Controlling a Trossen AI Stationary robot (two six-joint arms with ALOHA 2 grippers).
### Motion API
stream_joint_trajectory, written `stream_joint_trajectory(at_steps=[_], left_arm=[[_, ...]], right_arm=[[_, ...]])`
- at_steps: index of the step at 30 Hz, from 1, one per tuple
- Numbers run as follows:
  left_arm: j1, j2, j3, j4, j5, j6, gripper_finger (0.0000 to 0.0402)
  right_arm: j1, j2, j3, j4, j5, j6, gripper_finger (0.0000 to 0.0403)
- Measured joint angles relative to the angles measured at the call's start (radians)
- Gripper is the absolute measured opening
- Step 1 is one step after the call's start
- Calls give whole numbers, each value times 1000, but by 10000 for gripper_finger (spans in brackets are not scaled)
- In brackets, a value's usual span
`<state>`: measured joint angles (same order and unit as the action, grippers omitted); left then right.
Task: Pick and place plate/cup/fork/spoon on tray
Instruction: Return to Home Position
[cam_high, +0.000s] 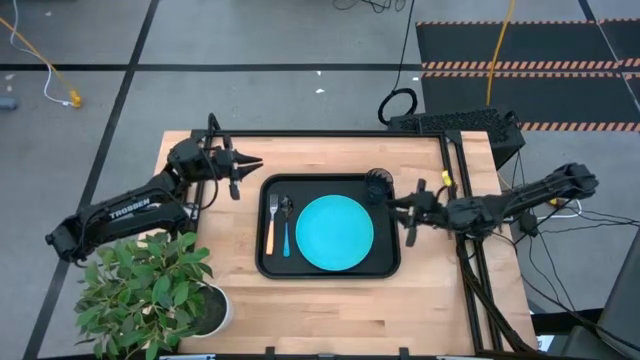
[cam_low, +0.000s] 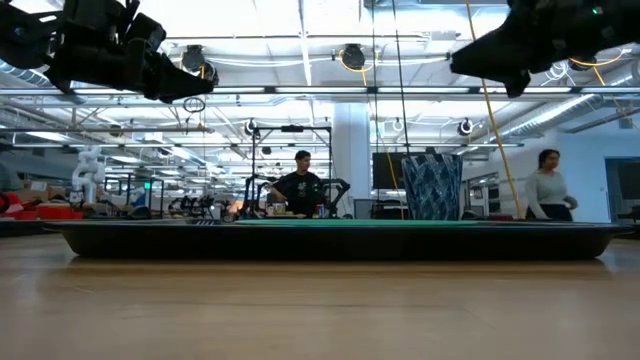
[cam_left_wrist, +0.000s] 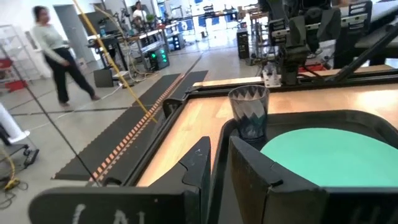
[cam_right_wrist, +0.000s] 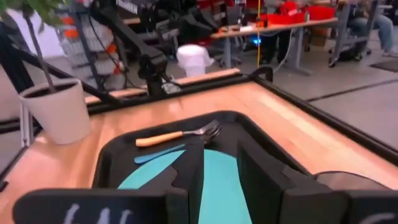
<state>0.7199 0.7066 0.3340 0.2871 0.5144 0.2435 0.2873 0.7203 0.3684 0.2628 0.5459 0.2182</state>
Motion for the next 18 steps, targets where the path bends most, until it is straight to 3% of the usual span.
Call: stream_joint_trajectory(at_steps=[4,10,18], left_arm=[[35,0,0,18,23,-39,63],[73,-2,1,88,170,-176,62],[42,-2,-64,109,222,-268,62]], right_arm=[[-14,-157,-74,-26,-24,-36,86],[-20,-357,-166,-128,-27,-42,86],[-20,-476,-185,-291,-26,-28,86]])
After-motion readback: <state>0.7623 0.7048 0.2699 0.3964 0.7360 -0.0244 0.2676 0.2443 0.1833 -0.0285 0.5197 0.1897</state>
